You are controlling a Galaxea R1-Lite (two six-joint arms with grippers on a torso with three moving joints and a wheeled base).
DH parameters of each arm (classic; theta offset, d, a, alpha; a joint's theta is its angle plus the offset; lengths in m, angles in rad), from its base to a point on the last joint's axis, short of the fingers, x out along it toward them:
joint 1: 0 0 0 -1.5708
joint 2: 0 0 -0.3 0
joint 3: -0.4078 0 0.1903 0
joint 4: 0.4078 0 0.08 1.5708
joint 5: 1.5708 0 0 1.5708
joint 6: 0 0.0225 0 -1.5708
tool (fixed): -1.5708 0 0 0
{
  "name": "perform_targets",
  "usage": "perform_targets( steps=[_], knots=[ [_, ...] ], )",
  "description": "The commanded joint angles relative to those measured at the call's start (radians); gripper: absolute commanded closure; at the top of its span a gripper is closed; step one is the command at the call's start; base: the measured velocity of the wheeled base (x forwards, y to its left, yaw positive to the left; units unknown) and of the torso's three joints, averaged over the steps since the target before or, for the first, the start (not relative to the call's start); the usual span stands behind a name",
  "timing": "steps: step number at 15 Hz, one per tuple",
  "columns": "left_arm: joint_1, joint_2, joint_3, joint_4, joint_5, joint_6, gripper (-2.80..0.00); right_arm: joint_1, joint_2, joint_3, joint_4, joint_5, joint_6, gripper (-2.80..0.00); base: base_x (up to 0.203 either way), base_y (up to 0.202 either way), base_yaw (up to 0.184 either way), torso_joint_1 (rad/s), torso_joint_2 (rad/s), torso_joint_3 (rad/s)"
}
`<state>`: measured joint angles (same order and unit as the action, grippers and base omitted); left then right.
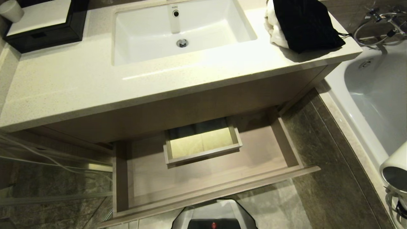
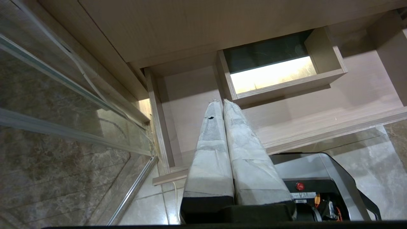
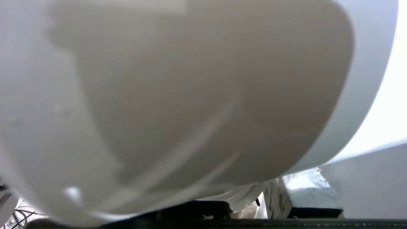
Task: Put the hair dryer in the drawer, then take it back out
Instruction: Place it on the countertop
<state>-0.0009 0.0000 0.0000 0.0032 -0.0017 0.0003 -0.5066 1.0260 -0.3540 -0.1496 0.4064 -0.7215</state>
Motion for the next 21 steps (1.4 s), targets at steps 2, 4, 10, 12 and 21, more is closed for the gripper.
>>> perform_targets(
  steps=[2, 4, 10, 12, 21],
  knots=[
    [-0.001, 0.000, 0.001, 0.000, 0.000, 0.000, 0.00, 0.002, 0.000, 0.001, -0.001, 0.004, -0.006, 0.00, 0.000, 0.000, 0.000, 0.000, 0.00, 0.000],
    [-0.001, 0.000, 0.000, 0.000, 0.000, 0.000, 0.00, 0.002, 0.000, 0.001, -0.002, 0.003, -0.012, 0.00, 0.000, 0.000, 0.000, 0.000, 0.00, 0.000],
    [-0.001, 0.000, 0.002, 0.000, 0.000, 0.000, 0.00, 0.002, -0.015, 0.023, -0.005, 0.005, -0.016, 0.00, -0.002, -0.001, 0.060, 0.050, -0.10, -0.042],
    [-0.001, 0.000, 0.002, 0.000, 0.000, 0.000, 0.00, 0.002, -0.014, 0.023, -0.002, 0.003, -0.016, 0.00, 0.004, -0.007, 0.173, 0.014, 0.00, -0.004],
    [-0.001, 0.000, 0.002, 0.000, 0.000, 0.000, 0.00, 0.003, -0.007, 0.018, -0.001, 0.003, -0.016, 0.00, 0.001, -0.010, 0.170, 0.003, 0.00, 0.002]
  ],
)
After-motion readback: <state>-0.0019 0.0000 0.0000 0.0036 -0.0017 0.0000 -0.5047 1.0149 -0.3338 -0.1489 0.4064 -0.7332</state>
